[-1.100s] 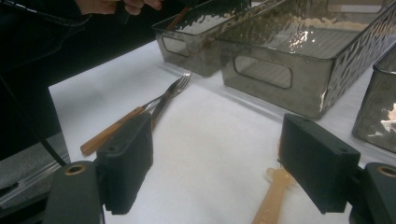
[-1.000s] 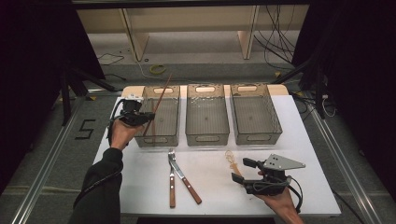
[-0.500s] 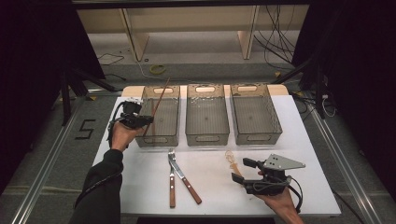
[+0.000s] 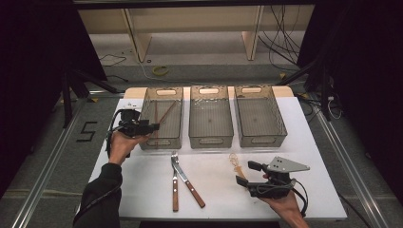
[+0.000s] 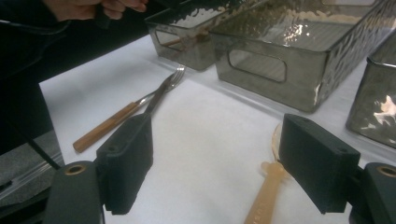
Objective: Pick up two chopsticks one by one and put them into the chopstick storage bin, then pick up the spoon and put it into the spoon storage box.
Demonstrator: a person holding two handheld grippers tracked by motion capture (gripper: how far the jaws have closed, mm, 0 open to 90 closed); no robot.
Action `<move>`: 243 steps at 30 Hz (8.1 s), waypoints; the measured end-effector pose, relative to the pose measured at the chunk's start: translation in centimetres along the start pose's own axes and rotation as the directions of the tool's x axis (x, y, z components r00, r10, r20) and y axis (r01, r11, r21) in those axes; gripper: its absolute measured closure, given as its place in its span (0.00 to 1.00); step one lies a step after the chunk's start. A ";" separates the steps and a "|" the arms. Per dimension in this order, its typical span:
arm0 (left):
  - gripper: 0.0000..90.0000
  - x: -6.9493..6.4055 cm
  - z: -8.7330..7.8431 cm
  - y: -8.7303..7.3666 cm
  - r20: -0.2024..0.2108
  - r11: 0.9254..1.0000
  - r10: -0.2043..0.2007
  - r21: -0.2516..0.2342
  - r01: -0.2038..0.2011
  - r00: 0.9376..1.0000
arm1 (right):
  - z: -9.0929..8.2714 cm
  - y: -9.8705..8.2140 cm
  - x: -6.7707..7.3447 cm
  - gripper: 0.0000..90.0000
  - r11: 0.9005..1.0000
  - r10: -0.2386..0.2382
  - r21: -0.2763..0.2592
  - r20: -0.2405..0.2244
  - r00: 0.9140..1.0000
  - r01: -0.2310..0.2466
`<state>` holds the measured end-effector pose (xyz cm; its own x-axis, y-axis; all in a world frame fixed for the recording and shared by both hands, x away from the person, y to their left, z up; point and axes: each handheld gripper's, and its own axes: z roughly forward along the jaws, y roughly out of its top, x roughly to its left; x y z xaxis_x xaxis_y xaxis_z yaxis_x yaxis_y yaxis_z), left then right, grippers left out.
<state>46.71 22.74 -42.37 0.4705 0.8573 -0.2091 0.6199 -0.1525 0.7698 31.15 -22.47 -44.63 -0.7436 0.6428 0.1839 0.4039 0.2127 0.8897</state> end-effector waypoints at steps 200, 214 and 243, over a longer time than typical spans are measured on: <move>0.23 -6.9 -2.9 -10.7 0.124 0.975 0.175 -0.157 -0.155 0.977 | 16.1 14.5 -6.5 0.84 0.955 -0.031 0.290 0.277 0.960 -0.053; 0.23 -6.9 -2.9 -10.7 0.124 0.975 0.178 -0.159 -0.158 0.976 | 17.1 14.5 -6.9 0.84 0.949 -0.021 0.306 0.290 0.957 -0.072; 0.23 -6.9 -2.9 -10.7 0.123 0.976 0.173 -0.154 -0.154 0.977 | 18.5 14.0 -7.1 0.78 0.937 0.012 0.334 0.265 0.964 -0.104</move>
<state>35.05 19.89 -47.44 0.6445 0.7507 -0.1452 0.4362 -0.2050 0.8762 51.92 -10.44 -41.22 -0.5707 0.8175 0.0776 0.6338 0.3785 0.6746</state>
